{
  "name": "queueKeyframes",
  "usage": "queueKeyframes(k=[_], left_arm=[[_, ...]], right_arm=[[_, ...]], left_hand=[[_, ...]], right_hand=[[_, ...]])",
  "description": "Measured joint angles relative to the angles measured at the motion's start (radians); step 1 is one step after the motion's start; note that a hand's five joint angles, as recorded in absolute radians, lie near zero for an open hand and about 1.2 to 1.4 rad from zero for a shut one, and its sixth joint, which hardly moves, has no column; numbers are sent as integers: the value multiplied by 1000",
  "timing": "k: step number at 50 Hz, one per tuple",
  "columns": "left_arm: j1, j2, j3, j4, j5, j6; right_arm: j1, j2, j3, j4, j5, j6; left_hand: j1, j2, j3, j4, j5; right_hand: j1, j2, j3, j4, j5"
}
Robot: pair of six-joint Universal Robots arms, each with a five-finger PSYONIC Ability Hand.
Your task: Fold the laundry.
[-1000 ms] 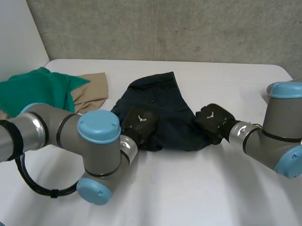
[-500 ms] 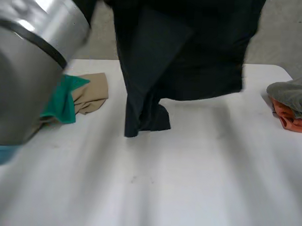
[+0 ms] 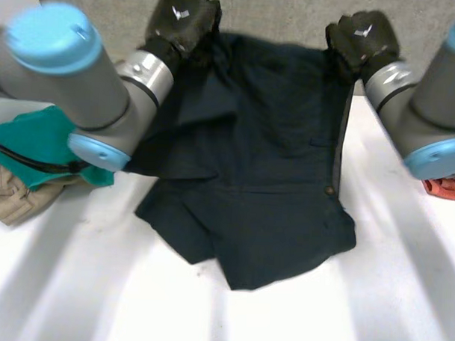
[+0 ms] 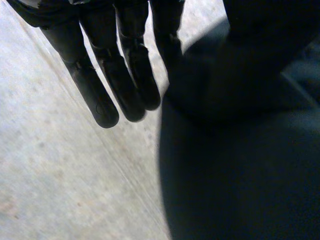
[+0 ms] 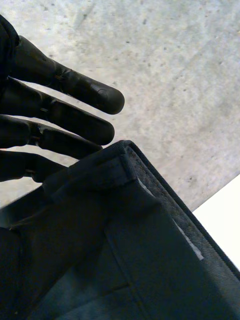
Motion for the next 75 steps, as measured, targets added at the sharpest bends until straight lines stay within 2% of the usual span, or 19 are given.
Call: queueKeyframes(k=[1,2,3,5,8,17,22,26,29,32,38,47,53,54,57,59,61,70,75], left_arm=[[0,0,0,0,0,0],[6,-74,57,20,8,2],[11,-138,114,40,13,3],[16,-175,153,55,13,3],[25,-211,203,80,3,3],[37,-51,30,95,-46,2],[25,168,-317,63,-55,0],[16,235,-433,42,-56,-2],[-16,352,-647,-13,-56,-11],[-65,410,-822,-71,-57,-39],[-108,377,-969,-105,-56,-100],[-106,225,-930,-76,-77,-118],[-89,145,-849,-27,-155,-113],[-85,132,-833,-15,-169,-111],[-82,117,-814,0,-183,-106],[-80,98,-795,16,-191,-92],[-80,79,-782,33,-192,-61],[-60,34,-766,115,-187,95],[-50,22,-756,137,-183,150]], right_arm=[[0,0,0,0,0,0],[10,49,-7,-59,30,-3],[22,96,-11,-125,57,-7],[29,122,-13,-168,72,-14],[38,144,-10,-218,90,-29],[39,-5,119,-207,72,-74],[14,-159,272,-20,-35,-114],[0,-195,320,66,-69,-136],[-40,-237,413,227,-111,-182],[-78,-247,521,326,-132,-211],[-98,-239,696,273,-160,-225],[-93,-198,832,48,-177,-221],[-83,-127,846,-63,-169,-214],[-80,-113,842,-81,-167,-214],[-77,-101,837,-95,-166,-214],[-74,-89,825,-115,-163,-212],[-72,-87,811,-130,-158,-210],[-73,-100,775,-139,-132,-209],[-73,-104,765,-129,-125,-210]], left_hand=[[0,0,0,0,0],[-361,-313,-328,-314,-311],[-697,-619,-610,-623,-615],[-819,-782,-793,-808,-769],[-824,-839,-850,-864,-804],[-824,-839,-850,-864,-804],[-646,-694,-713,-718,-673],[-602,-649,-675,-680,-635],[-462,-500,-516,-521,-480],[-368,-409,-427,-433,-392],[-389,-424,-441,-451,-415],[-389,-424,-441,-451,-416],[-386,-418,-434,-444,-402],[-385,-411,-428,-436,-393],[-369,-391,-408,-414,-373],[-291,-321,-343,-350,-312],[-204,-247,-264,-271,-234],[-236,-294,-309,-319,-276],[-22,-67,-98,-101,-64]], right_hand=[[0,0,0,0,0],[-2,-6,-8,-6,-3],[-466,-500,-475,-476,-457],[-626,-664,-655,-655,-639],[-776,-934,-937,-931,-906],[-778,-947,-961,-940,-922],[-778,-947,-961,-940,-922],[-778,-947,-961,-940,-922],[-778,-947,-961,-940,-922],[-752,-899,-908,-913,-885],[-718,-868,-866,-869,-858],[-701,-859,-850,-853,-839],[-560,-690,-690,-698,-702],[-460,-556,-577,-578,-589],[-460,-556,-577,-578,-589],[-220,-191,-196,-197,-226],[-111,-29,-41,-37,-67],[-33,8,1,12,-16],[-33,8,1,12,-16]])
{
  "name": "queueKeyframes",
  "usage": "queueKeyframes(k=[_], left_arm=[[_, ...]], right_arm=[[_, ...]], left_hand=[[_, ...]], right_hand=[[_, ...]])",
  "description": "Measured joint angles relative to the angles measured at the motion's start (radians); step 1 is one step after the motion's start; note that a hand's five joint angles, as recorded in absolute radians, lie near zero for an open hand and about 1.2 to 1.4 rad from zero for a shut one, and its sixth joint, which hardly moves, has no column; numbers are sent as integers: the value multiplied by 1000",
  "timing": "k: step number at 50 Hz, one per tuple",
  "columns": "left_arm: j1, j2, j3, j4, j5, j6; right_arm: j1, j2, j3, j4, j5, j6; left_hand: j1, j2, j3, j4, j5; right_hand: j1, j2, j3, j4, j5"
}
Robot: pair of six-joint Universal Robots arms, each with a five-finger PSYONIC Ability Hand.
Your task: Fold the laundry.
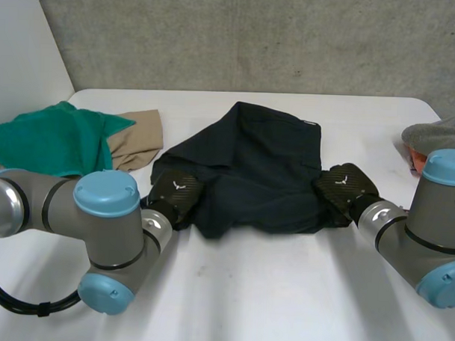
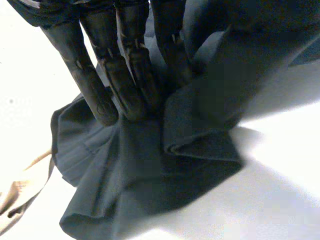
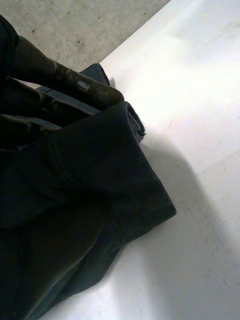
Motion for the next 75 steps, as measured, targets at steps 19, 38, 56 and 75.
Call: queueKeyframes(k=[19,38,56,75], left_arm=[[8,303,-34,-421,27,17],[62,6,237,-352,41,24],[-10,321,-148,-269,33,-16],[-48,144,-56,-57,-33,-108]], right_arm=[[-8,-184,-114,548,39,-211],[74,83,-268,243,218,-67],[102,95,-255,202,245,-57],[109,80,-212,205,245,-55]], left_hand=[[128,217,224,232,182],[-367,-350,-334,-342,-339],[-416,-410,-389,-403,-405],[-416,-413,-389,-407,-410]], right_hand=[[0,0,6,0,0],[39,0,8,0,8],[39,0,8,0,8],[45,0,8,0,8]])
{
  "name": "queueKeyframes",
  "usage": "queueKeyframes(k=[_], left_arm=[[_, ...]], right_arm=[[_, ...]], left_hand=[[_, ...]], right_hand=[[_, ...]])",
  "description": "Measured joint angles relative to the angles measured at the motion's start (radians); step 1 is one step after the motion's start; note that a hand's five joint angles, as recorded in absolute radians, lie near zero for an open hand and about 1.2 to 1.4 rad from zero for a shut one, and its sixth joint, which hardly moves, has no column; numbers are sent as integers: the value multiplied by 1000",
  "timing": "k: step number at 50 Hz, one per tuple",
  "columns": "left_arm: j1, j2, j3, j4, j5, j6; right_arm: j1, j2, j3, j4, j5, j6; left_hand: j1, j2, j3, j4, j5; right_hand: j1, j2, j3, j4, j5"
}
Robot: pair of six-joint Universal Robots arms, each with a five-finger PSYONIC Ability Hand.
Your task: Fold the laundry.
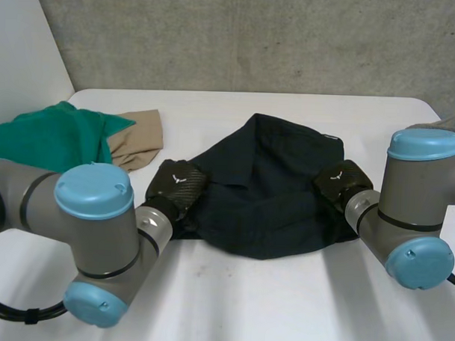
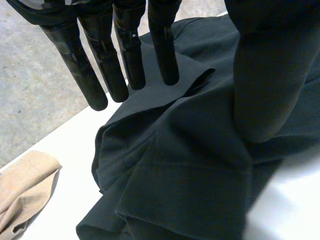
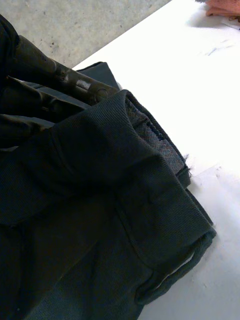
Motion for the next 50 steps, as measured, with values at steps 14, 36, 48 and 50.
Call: queueKeyframes(k=[14,36,48,50], left_arm=[[10,-122,78,23,-69,56],[27,149,-26,-132,-91,209],[-79,373,-87,-506,-54,221],[-77,314,-84,-524,-48,223]], right_arm=[[-10,-34,29,3,0,-1],[-15,-232,44,183,-13,-108],[-21,-404,108,601,-74,-345],[-28,-382,131,597,-84,-352]], left_hand=[[2,4,3,6,12],[551,630,614,639,573],[551,632,616,639,603],[551,633,617,639,604]], right_hand=[[0,0,0,0,0],[0,0,0,0,0],[0,0,0,0,0],[0,0,0,0,0]])
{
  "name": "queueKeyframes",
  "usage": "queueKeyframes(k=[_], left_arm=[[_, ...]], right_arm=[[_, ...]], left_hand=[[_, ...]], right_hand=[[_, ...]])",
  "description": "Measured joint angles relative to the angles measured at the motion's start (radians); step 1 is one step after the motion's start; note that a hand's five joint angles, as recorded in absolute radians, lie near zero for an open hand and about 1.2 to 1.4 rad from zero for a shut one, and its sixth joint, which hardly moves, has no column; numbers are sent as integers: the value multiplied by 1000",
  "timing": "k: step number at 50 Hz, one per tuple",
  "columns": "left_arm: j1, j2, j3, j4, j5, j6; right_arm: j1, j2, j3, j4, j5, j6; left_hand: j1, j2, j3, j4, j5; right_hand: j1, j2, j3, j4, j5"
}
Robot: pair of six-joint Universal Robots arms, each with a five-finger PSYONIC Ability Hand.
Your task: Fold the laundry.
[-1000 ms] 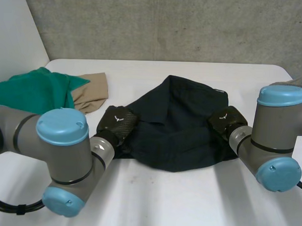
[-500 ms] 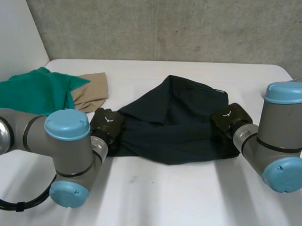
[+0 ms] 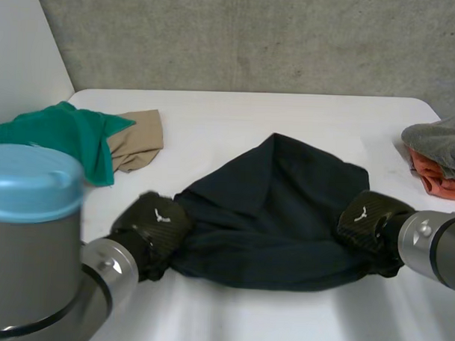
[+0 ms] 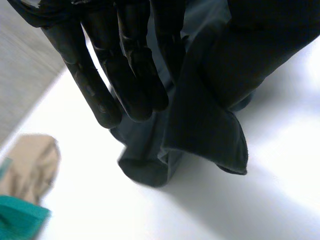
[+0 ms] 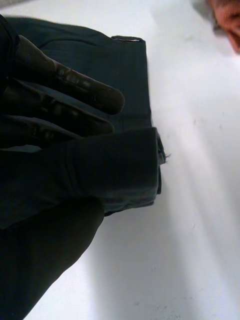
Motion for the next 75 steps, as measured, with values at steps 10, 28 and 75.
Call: queueKeyframes(k=[10,28,75], left_arm=[[81,-379,349,103,-2,48],[164,-419,960,874,60,308],[-24,-143,-10,154,-127,221]], right_arm=[[-2,217,-170,-235,64,29],[3,234,-648,-1145,27,173],[-12,195,-30,-242,42,139]], left_hand=[[0,1,1,0,-1],[0,1,1,1,-1],[8,2,3,4,13]], right_hand=[[0,0,0,0,0],[0,9,2,0,0],[0,9,8,2,8]])
